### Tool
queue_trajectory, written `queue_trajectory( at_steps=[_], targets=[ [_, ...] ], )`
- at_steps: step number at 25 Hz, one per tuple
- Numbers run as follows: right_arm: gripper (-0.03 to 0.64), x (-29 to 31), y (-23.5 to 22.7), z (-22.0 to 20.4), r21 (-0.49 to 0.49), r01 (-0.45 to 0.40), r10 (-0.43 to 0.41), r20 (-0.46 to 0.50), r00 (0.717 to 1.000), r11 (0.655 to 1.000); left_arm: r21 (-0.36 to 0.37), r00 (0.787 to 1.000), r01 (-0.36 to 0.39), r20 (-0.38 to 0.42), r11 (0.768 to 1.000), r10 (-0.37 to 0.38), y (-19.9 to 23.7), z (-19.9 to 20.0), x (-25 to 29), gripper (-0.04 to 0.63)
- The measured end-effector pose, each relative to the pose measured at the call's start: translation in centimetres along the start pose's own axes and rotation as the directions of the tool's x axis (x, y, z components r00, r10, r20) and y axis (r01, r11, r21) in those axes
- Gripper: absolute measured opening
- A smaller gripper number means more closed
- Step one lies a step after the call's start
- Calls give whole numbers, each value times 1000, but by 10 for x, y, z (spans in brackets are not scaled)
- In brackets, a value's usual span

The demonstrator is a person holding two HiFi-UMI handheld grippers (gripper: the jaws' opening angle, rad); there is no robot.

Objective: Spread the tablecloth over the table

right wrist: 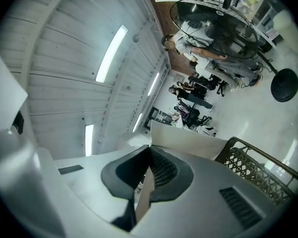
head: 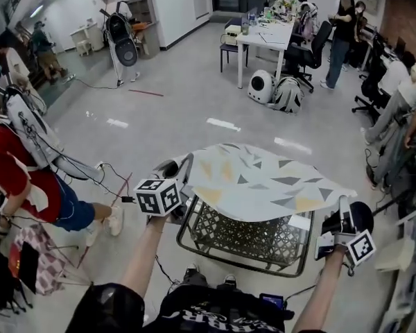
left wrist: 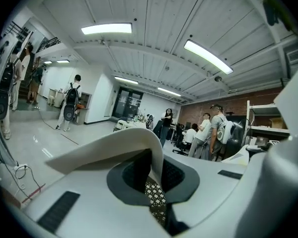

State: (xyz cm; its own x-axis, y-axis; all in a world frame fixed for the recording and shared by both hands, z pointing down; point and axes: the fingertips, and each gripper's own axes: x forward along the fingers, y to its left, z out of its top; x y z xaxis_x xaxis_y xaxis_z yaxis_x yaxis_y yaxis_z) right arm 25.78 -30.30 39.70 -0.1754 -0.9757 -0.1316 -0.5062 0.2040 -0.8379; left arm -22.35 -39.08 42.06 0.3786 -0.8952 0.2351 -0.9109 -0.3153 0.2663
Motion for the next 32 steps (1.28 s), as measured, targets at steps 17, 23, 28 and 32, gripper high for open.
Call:
queue_trajectory(
  at_steps=[17, 23, 28, 32],
  targets=[
    [15, -288, -37, -107, -151, 248, -257, -39, 966, 957, -37, 982, 70, -171, 997, -76, -48, -210, -226, 20],
    [17, -284, -62, -142, -161, 444, -462, -100, 881, 881, -63, 930, 138, -336, 988, -151, -52, -255, -209, 20],
    [17, -286, -91, -161, -145, 522, -539, -127, 833, 840, -121, 877, 114, -454, 986, -157, -43, -305, -206, 20],
    [18, -291, -129, -172, -243, 581, -625, -176, 761, 777, -208, 845, 33, -516, 977, -139, -27, -348, -196, 20]
  ],
)
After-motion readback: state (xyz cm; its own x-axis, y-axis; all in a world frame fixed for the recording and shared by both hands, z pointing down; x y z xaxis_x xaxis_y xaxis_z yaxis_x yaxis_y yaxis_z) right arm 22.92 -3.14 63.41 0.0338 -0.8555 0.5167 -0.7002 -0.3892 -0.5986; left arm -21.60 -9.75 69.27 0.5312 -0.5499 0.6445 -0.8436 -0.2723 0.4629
